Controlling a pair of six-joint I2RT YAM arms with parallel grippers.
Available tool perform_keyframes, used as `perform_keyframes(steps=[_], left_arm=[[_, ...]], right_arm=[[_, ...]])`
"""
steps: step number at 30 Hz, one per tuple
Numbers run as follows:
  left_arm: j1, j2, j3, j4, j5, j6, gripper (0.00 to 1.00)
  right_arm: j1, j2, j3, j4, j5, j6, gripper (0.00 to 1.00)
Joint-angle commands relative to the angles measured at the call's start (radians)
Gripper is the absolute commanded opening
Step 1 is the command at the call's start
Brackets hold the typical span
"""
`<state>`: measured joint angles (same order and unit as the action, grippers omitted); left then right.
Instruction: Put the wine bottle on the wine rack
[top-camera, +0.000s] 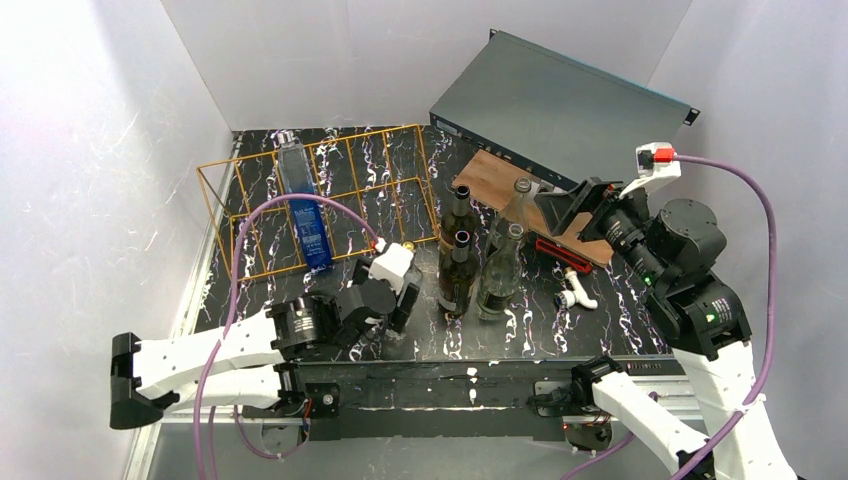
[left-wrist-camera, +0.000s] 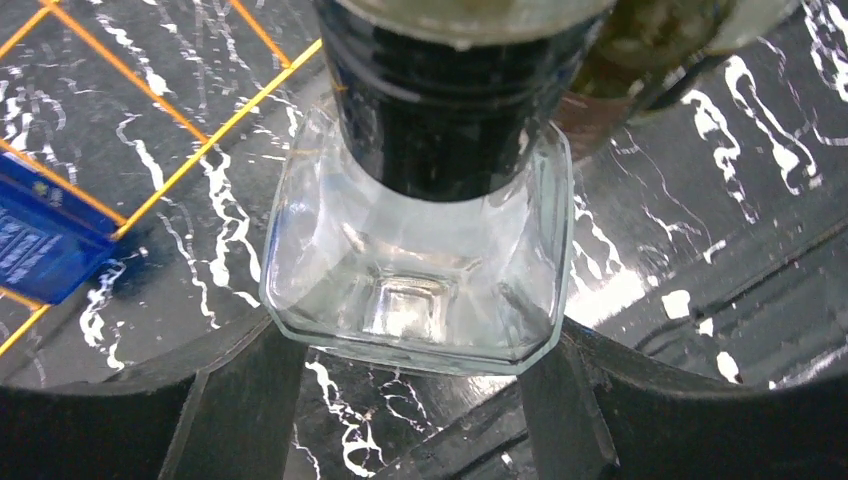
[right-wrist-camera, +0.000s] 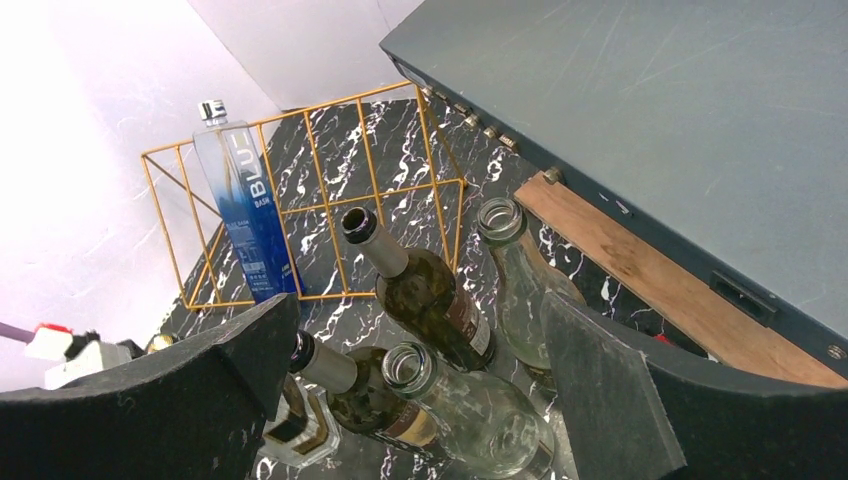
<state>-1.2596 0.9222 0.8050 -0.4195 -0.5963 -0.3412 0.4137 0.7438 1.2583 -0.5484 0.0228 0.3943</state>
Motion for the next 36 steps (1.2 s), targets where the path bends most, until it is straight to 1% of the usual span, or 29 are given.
perform_keyframes(steps=[1,5,7,13,17,21,23,27,32,36], left_arm=[[0.090,-0.003,0.150,-0.079,-0.121,-0.102,0.00],[0.152,0.023,0.197,-0.135,-0.088,-0.126,0.00],[0.203,0.048,0.243,-0.183,-0.073,-0.152,0.00],[0.269,0.084,0.292,-0.267,-0.051,-0.218,0.00],[0.310,0.102,0.306,-0.283,-0.038,-0.229,0.00],[0.398,0.143,0.358,-0.306,0.013,-0.220,0.00],[0.438,0.168,0.395,-0.313,0.031,-0.183,0.00],[0.563,0.224,0.455,-0.310,0.106,-0.132,0.00],[0.691,0.339,0.551,-0.303,0.226,-0.106,0.00],[0.755,0.427,0.620,-0.293,0.267,-0.106,0.00]], right_arm=[[-0.002,-0.002,0.014,0.051,-0.002,0.002,1.00],[-0.001,0.014,0.037,0.050,-0.006,-0.004,1.00],[-0.002,0.016,0.042,0.053,-0.008,-0.001,1.00],[-0.001,0.017,0.025,0.063,-0.017,0.011,1.00],[-0.003,0.030,0.049,0.062,-0.016,0.001,1.00],[-0.001,0.030,0.064,0.055,-0.011,-0.004,1.00],[-0.001,0.022,0.067,0.043,0.006,-0.010,1.00],[-0.001,0.015,0.078,0.028,0.020,-0.025,1.00],[-0.001,0.021,0.085,0.025,0.014,-0.023,1.00],[-0.002,0.007,0.058,0.030,0.010,-0.008,1.00]])
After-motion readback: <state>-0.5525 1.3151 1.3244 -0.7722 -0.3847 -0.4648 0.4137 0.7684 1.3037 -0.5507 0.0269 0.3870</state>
